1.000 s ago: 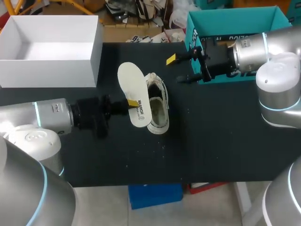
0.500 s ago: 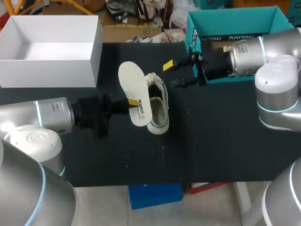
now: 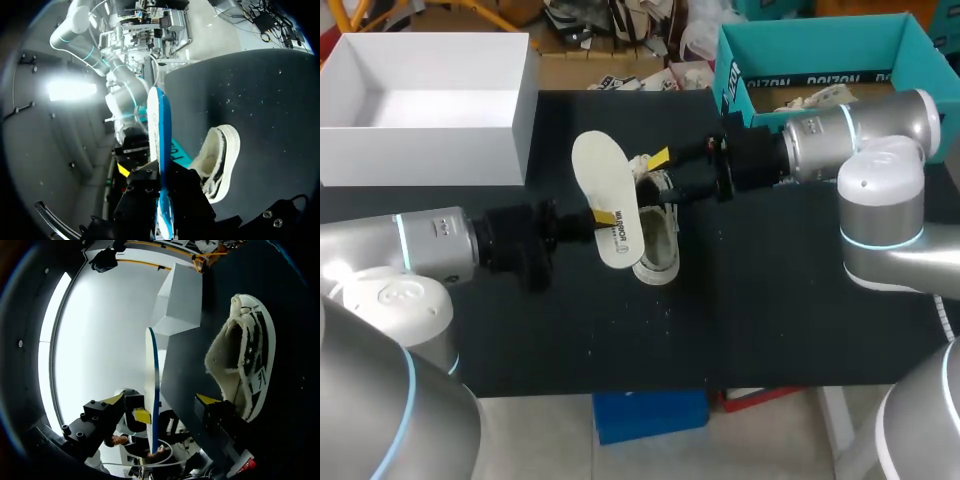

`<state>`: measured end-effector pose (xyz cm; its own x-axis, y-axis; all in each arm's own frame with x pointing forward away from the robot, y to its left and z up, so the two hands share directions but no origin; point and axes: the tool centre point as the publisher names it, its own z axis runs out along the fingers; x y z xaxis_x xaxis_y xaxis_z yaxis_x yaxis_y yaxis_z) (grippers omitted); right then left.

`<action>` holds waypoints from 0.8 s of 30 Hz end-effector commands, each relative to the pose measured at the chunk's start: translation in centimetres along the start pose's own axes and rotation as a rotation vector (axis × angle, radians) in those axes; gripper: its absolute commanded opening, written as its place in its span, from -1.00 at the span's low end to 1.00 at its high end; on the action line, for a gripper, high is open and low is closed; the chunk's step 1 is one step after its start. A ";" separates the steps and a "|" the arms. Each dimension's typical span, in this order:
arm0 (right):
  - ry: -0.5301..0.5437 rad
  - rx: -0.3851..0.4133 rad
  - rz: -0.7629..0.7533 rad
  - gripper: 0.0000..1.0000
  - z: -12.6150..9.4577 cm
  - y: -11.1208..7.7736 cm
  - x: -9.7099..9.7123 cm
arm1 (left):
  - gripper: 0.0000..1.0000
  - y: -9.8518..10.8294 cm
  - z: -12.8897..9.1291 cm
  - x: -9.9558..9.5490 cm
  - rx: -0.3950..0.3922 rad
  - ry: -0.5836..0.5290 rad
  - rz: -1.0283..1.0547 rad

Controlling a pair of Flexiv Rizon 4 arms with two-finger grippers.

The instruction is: Take the shoe out of the shoebox, open the shoe tongue, remove and reinsert the insole, then place the shoe into the shoebox

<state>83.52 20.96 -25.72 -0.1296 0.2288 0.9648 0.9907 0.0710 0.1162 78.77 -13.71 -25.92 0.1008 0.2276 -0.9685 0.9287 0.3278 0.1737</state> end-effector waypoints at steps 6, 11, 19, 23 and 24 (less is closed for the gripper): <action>-0.002 -0.011 0.036 0.42 2.4 -1.6 0.1 | -1.00 0.0 0.0 -0.1 0.000 0.004 0.001; -0.005 -0.007 0.039 0.48 3.4 -2.1 0.9 | -1.00 0.0 0.0 -0.1 0.000 0.004 0.001; -0.017 0.026 0.028 0.00 5.0 -2.4 1.6 | -1.00 0.0 0.0 -0.1 0.000 0.004 0.001; -0.015 0.038 0.028 -0.04 5.7 -2.4 1.6 | -1.00 0.0 0.0 -0.1 0.000 0.004 0.001; -0.015 0.040 0.029 -0.06 5.8 -2.4 1.6 | -1.00 0.0 0.0 -0.1 0.000 0.004 0.001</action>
<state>80.26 26.06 -25.52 -0.1031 0.2439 0.9643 0.9918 0.0992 0.0810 78.75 -13.67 -25.96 0.1019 0.2259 -0.9688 0.9282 0.3287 0.1743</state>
